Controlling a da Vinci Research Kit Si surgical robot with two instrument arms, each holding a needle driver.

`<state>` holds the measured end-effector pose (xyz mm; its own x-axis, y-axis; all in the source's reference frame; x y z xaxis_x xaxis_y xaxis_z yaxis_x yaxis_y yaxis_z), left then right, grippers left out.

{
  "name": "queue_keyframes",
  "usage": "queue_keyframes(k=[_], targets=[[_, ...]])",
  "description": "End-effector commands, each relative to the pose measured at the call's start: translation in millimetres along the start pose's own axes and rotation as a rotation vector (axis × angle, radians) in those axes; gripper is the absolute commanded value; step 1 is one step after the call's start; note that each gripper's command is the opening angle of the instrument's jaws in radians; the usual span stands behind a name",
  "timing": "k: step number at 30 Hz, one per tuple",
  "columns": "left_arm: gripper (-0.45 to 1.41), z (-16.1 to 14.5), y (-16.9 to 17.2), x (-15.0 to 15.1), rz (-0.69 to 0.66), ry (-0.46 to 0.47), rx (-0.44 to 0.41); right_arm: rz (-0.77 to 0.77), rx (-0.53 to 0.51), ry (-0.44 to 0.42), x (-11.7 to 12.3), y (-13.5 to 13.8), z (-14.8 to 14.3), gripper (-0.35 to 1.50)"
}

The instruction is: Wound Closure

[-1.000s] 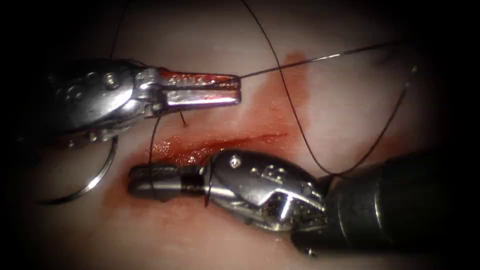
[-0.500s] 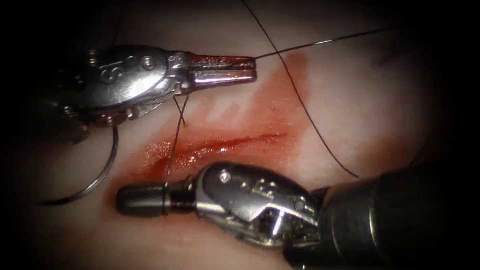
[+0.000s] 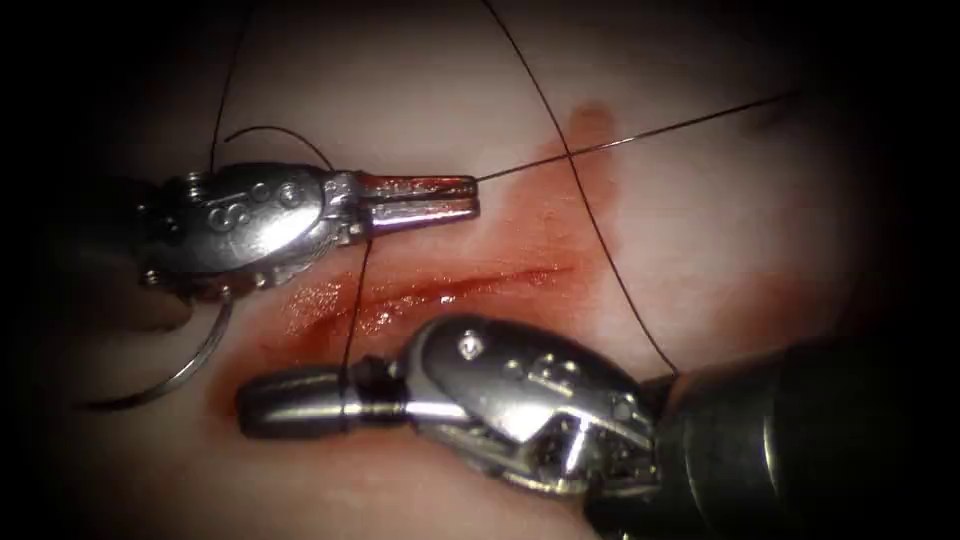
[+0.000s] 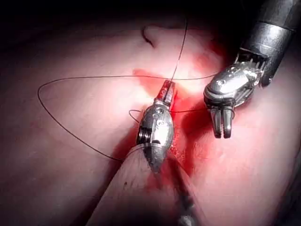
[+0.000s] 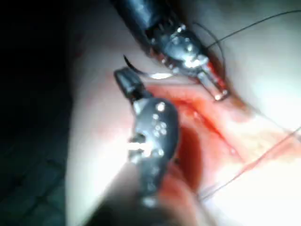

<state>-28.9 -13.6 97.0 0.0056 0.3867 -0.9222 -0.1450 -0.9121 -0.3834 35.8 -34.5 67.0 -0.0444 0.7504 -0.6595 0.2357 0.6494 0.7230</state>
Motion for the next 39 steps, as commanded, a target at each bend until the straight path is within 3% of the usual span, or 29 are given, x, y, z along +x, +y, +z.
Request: queue_keyframes(k=[1, 14, 23, 39], targets=[[-0.45, 0.3, 0.3, -0.9, 0.002, 0.009, 0.004, -0.005, -0.002, 0.014, -0.7, 0.2, 0.3, -0.01], [-0.45, -4.2, 2.6, -0.9, 0.000, 0.093, 0.081, 0.041, -0.034, 0.153, -0.3, 1.7, -1.5, -0.03], [-0.45, -3.0, 1.8, -0.3, -0.005, 0.110, 0.121, 0.045, -0.031, 0.144, -0.8, 1.4, -0.8, 0.00], [-0.45, -7.5, 4.0, -0.2, -0.011, 0.109, 0.130, 0.049, -0.096, 0.168, -0.1, 2.6, -3.4, -0.05]])
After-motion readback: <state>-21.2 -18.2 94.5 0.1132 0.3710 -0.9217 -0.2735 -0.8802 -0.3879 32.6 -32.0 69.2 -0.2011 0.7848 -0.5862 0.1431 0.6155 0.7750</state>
